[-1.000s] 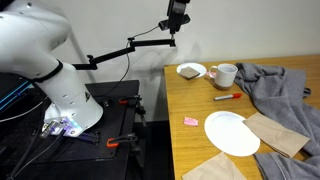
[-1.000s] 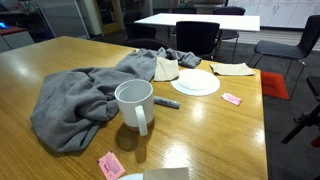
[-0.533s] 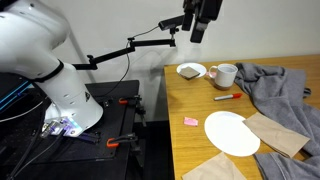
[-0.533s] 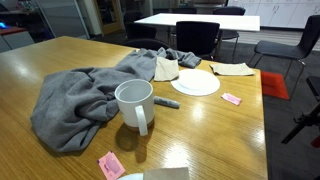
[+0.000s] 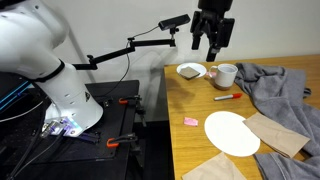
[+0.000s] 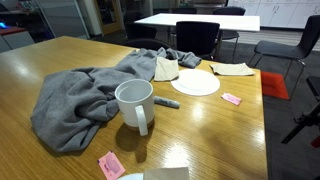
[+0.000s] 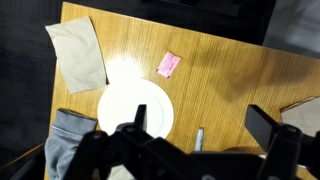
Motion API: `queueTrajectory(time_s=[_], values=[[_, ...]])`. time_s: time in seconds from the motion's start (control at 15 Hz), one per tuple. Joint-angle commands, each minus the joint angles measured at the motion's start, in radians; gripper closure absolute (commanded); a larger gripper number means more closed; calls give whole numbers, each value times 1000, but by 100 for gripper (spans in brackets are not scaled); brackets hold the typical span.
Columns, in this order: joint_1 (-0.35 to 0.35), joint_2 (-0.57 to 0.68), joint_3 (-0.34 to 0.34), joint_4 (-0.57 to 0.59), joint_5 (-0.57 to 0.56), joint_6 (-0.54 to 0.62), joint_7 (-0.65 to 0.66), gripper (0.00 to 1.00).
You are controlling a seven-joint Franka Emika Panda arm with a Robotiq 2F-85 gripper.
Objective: Pick up the marker and put it in the cup
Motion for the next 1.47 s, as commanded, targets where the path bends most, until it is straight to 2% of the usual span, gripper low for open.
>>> queueTrajectory(time_s=[0.0,0.27,0.67,1.4], values=[[11,81,19,4,24,126,-23,0],[11,181,29,24,75,238,-80,0],[-3,337,54,88,178,332,-212,0],[-4,570,88,237,137,499,-141,0]])
